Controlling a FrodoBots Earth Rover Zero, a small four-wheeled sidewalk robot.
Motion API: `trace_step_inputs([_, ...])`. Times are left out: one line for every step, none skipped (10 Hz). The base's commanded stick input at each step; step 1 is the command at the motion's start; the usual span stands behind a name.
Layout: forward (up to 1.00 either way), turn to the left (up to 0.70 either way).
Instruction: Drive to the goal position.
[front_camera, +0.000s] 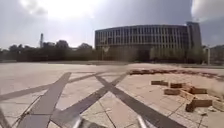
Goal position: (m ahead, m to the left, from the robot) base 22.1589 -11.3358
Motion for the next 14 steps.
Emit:
trace_step_inputs([0.7,0.05])
trace_step_inputs([0.7,0.05])
trace_step_inputs([0.7,0.05])
trace_step_inputs([0.7,0.05])
trace_step_inputs([0.7,0.05])
trace_step_inputs([0.7,0.05])
trace_step_inputs([0.7,0.05])
trace_step_inputs([0.7,0.05])
trace_step_inputs([0.7,0.05])
trace_step_inputs([0.7,0.05])
trace_step_inputs([0.7,0.05])
trace_step_inputs([0.7,0.05])
trace_step_inputs([0.7,0.05])
trace_step_inputs([0.7,0.05])
